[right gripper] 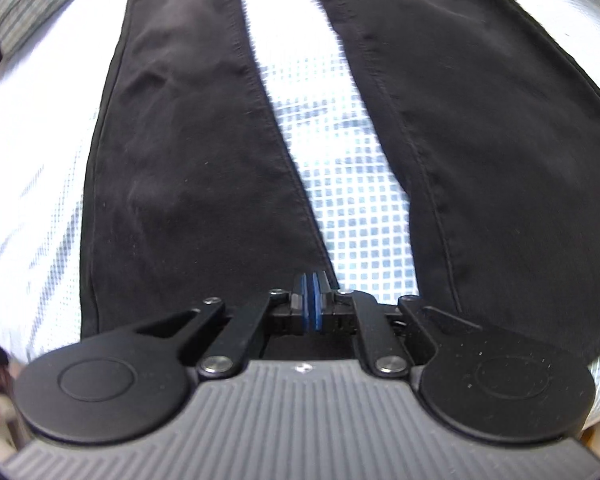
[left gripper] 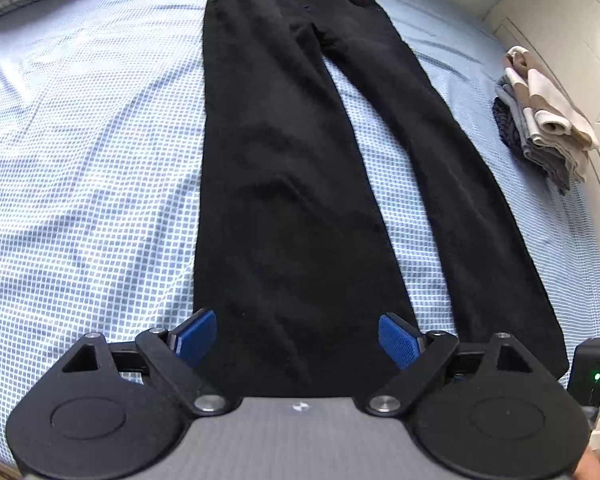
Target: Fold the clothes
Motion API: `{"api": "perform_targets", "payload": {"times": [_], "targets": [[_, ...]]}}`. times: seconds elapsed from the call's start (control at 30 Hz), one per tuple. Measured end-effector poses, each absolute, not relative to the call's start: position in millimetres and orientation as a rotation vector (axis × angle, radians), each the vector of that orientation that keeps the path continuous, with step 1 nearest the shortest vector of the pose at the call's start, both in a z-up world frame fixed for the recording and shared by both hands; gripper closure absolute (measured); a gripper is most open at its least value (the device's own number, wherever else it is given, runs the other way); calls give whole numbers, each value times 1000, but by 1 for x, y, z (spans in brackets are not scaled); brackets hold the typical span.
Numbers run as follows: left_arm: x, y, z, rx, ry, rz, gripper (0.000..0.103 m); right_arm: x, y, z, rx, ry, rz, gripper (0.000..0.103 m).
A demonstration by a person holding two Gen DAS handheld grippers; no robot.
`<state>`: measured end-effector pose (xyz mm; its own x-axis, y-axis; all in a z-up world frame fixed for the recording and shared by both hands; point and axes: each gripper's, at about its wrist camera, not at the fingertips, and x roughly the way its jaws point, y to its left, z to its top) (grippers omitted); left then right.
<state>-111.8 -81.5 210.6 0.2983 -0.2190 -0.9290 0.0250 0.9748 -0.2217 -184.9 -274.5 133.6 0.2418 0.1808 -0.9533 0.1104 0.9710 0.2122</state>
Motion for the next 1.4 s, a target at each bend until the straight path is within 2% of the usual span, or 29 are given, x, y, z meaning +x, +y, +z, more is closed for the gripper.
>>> {"api": "perform_targets", "payload": {"times": [0.17, 0.23, 0.27, 0.3, 0.5, 0.6, 0.67, 0.7, 0.73, 0.8, 0.83, 0.87, 0.9, 0.97, 1.4], "targets": [[-124, -61, 168, -236, 1324, -100, 13, -168, -270, 128, 187, 1358, 95, 93], [-127, -57, 151, -270, 1343, -88, 12, -165, -270, 129, 170, 1356, 102, 77], [-129, -54, 143, -289, 1352, -82, 11, -164, -269, 130, 159, 1349, 100, 64], [-131, -52, 136, -309, 1361, -74, 11, -164, -268, 130, 148, 1341, 98, 58], [-144, -32, 93, -439, 1449, -8, 10, -156, -265, 117, 102, 1398, 134, 58], [-153, -30, 84, -436, 1459, -51, 17, -154, -265, 105, 134, 1463, 174, 56], [-158, -33, 85, -350, 1453, -68, 31, -155, -264, 103, 134, 1460, 195, 52], [-160, -35, 87, -298, 1452, -67, 46, -155, -264, 103, 133, 1467, 213, 49], [-163, -33, 89, -264, 1452, -63, 66, -155, -263, 103, 132, 1477, 232, 49], [-167, -21, 90, -319, 1463, -66, 89, -156, -264, 103, 147, 1492, 283, 52], [-168, -14, 91, -375, 1467, -68, 91, -158, -263, 104, 136, 1489, 289, 56], [-169, -14, 92, -385, 1468, -76, 92, -159, -263, 105, 120, 1485, 289, 73], [-170, -16, 94, -369, 1466, -89, 93, -161, -262, 106, 105, 1480, 290, 83], [-172, -21, 98, -342, 1467, -99, 94, -162, -263, 110, 129, 1479, 308, 89], [-193, -48, 113, -197, 1533, 1, 95, -206, -268, 110, 101, 1522, 255, 93]]}}
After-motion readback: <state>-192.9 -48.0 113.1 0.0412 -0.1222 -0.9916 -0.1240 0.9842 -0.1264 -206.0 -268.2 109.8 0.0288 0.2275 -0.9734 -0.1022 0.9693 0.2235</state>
